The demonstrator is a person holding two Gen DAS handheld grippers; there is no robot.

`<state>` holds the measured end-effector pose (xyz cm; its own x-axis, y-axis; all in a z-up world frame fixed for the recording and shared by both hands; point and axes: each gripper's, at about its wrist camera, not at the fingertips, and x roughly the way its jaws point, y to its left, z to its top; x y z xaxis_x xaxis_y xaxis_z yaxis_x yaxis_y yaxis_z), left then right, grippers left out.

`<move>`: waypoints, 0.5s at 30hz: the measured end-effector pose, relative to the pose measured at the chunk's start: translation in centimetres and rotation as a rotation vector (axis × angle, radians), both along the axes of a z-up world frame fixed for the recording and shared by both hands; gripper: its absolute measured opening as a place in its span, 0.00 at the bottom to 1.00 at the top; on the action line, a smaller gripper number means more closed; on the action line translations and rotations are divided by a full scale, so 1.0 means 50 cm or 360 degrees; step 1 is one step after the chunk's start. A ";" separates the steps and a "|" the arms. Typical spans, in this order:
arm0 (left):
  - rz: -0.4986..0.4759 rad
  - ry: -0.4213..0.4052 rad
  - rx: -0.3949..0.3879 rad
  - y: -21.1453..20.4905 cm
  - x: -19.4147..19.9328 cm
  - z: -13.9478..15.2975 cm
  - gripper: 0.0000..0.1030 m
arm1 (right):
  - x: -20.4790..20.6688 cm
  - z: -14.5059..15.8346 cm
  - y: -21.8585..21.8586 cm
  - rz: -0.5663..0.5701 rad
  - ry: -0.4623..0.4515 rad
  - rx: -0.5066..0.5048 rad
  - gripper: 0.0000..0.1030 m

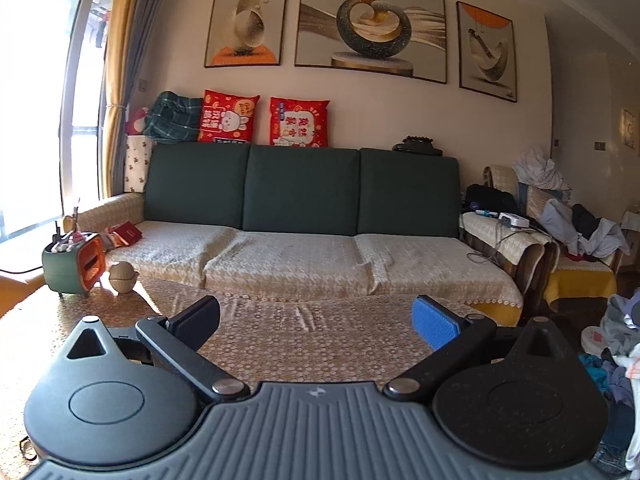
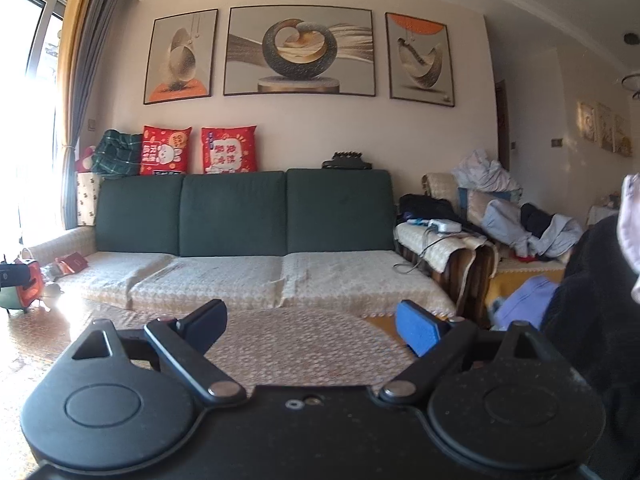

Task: Fold clothes
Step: 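Turn both tools toward the clothes pile and reach the pink sweatshirt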

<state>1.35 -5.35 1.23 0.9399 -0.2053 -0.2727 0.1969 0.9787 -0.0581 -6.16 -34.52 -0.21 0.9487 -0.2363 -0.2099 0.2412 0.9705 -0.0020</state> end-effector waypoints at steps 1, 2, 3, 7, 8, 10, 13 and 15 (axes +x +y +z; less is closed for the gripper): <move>-0.0051 -0.0011 -0.0011 -0.011 0.000 0.005 1.00 | -0.011 0.009 -0.011 -0.0019 -0.0010 -0.0031 1.00; -0.0093 -0.0029 -0.0013 -0.023 -0.001 0.010 1.00 | -0.022 0.020 -0.025 -0.0049 -0.0019 -0.0065 1.00; -0.0139 -0.0055 -0.0001 -0.043 -0.001 0.015 1.00 | -0.031 0.032 -0.043 -0.0087 -0.0019 -0.0099 1.00; -0.0383 -0.0144 0.0005 -0.128 -0.006 0.032 1.00 | -0.083 0.072 -0.120 -0.0256 0.0004 -0.0199 1.00; -0.0452 -0.0159 0.0004 -0.153 -0.009 0.037 1.00 | -0.097 0.080 -0.139 -0.0304 0.0009 -0.0225 1.00; -0.0592 -0.0186 0.0001 -0.203 -0.014 0.047 1.00 | -0.130 0.095 -0.172 -0.0399 0.0015 -0.0301 1.00; -0.0761 -0.0254 -0.0023 -0.275 -0.022 0.059 1.00 | -0.176 0.115 -0.221 -0.0565 0.0016 -0.0426 1.00; -0.0850 -0.0293 -0.0025 -0.321 -0.022 0.061 1.00 | -0.201 0.118 -0.256 -0.0749 0.0003 -0.0485 1.00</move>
<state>0.22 -21.40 4.30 0.7363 -0.6682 -0.1068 0.6728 0.7398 0.0103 -16.23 -47.31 5.71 0.7260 -0.6843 -0.0675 0.6479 0.7136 -0.2665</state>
